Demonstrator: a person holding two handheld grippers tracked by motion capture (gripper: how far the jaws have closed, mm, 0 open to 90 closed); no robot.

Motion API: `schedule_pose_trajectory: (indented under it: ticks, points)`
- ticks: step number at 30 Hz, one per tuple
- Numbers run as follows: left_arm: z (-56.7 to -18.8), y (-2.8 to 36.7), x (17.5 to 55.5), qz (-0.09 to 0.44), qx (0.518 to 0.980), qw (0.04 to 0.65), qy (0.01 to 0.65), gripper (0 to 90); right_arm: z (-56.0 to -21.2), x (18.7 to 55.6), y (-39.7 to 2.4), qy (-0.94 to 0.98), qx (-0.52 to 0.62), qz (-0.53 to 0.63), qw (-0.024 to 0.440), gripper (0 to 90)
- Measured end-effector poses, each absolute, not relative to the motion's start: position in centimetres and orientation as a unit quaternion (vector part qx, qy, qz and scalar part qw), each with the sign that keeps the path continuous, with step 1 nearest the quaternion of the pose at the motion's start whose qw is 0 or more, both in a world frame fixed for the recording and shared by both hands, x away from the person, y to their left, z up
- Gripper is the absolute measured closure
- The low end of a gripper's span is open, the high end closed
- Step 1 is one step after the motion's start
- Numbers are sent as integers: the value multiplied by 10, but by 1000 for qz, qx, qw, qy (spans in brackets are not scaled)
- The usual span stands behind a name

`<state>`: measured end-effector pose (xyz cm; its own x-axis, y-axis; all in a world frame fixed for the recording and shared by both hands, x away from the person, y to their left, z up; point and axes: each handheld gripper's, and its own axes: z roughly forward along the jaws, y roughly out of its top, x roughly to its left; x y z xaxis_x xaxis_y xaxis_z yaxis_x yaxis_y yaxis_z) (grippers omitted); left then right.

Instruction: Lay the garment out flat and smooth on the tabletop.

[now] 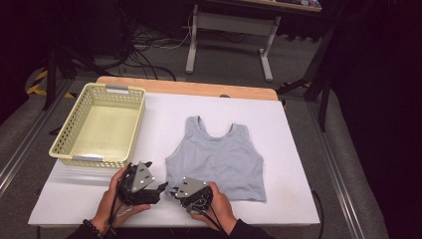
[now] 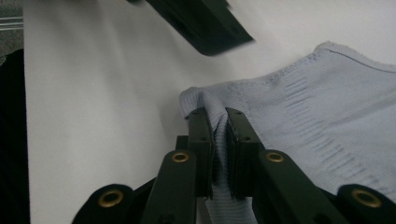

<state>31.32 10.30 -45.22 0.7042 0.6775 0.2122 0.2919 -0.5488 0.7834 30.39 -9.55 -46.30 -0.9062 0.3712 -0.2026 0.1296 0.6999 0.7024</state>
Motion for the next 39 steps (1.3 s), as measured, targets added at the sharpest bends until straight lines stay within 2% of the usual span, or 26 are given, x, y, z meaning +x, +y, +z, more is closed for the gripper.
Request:
schedule_pose_trajectory:
  ticks: [6, 9, 11, 15, 17, 18, 21, 23, 26, 39]
  points:
    - [-454, 85, 347, 229, 839, 376, 318, 224, -467, 297, -100, 897, 155, 373, 177, 815]
    - [-460, 80, 363, 234, 837, 359, 341, 243, -467, 298, -101, 896, 162, 376, 172, 813]
    - [-465, 80, 371, 214, 836, 357, 358, 286, -468, 298, -101, 895, 163, 378, 172, 812]
    - [-468, 80, 379, 186, 837, 353, 374, 298, -469, 296, -102, 894, 162, 379, 177, 811]
    - [-468, 81, 381, 157, 839, 364, 374, 362, -469, 295, -102, 892, 164, 381, 179, 810]
    - [-468, 82, 382, 139, 839, 373, 371, 447, -469, 295, -102, 892, 164, 381, 180, 811]
    - [-467, 81, 380, 132, 841, 375, 366, 575, -469, 295, -103, 892, 163, 383, 180, 811]
    - [-467, 80, 378, 129, 845, 376, 358, 742, -469, 295, -103, 891, 163, 384, 178, 815]
    - [-466, 78, 373, 148, 851, 367, 346, 796, -469, 296, -103, 892, 157, 384, 178, 820]
    - [-452, 94, 362, 186, 853, 351, 338, 806, -461, 291, -91, 890, 133, 396, 184, 829]
